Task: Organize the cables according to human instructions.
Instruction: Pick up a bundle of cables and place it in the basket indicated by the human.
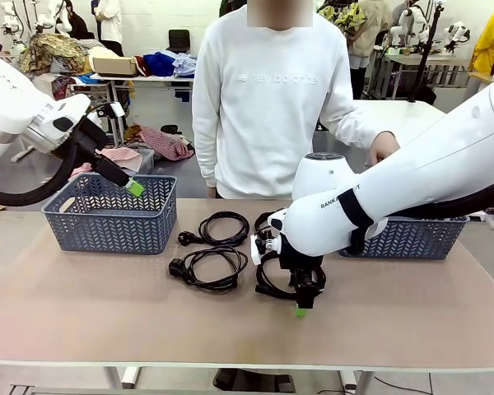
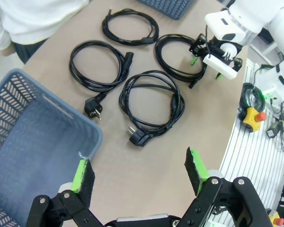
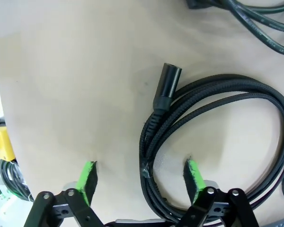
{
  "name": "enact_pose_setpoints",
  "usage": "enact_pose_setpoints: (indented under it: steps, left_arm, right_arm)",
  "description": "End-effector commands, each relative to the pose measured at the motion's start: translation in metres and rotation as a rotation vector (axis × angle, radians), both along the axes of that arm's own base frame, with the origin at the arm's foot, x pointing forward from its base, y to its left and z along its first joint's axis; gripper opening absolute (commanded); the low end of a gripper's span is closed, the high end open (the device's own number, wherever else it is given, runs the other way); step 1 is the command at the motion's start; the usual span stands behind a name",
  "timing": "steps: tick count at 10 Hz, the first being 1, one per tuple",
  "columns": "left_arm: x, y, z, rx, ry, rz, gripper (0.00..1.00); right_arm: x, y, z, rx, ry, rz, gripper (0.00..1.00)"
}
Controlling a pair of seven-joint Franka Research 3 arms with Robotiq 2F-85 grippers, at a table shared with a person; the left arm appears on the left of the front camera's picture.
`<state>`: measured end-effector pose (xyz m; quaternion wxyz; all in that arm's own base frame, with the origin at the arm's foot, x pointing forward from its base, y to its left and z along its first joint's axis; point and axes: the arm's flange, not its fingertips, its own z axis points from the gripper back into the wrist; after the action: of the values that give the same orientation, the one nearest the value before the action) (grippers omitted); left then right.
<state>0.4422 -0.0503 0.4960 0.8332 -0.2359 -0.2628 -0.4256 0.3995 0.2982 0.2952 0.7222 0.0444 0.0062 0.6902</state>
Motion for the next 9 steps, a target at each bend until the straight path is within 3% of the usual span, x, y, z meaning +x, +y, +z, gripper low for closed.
enact_pose_setpoints:
  steps: [1,2,3,4,5,6,7,8,9]
  left_arm:
    - [-0.001,0.001,0.0,-0.026,-0.006,-0.012,1.0]
    - [-0.001,0.001,0.0,-0.026,-0.006,-0.012,1.0]
    - [-0.001,0.001,0.0,-0.026,-0.006,-0.012,1.0]
    - [-0.001,0.001,0.0,-0.026,-0.006,-0.012,1.0]
    - [-0.001,0.001,0.0,-0.026,-0.006,-0.012,1.0]
    - [-0.001,0.001,0.0,-0.026,-0.006,-0.012,1.0]
    - [-0.001,0.001,0.0,-0.026,-0.006,-0.012,1.0]
    - [-0.001,0.001,0.0,-0.026,-0.006,-0.012,1.0]
    - [-0.001,0.001,0.0,-0.026,-0.006,-0.012,1.0]
  right_arm:
    - [0.0,0.006,-0.001,-0.016,0.0,-0.053,0.8]
    - [0.0,0.006,0.0,-0.014,0.003,-0.058,0.6]
    - [-0.002,0.006,0.001,-0.014,0.013,-0.061,0.75]
    - [-0.005,0.006,0.002,-0.015,0.021,-0.06,0.4]
    - [-0.007,0.007,0.002,-0.023,0.025,-0.062,0.55]
    - [-0.01,0.007,0.006,-0.025,0.04,-0.068,0.21]
    - [-0.013,0.008,0.009,-0.034,0.05,-0.071,0.35]
    - [-0.016,0.009,0.012,-0.039,0.056,-0.071,0.01]
    - [-0.018,0.01,0.015,-0.036,0.054,-0.067,0.15]
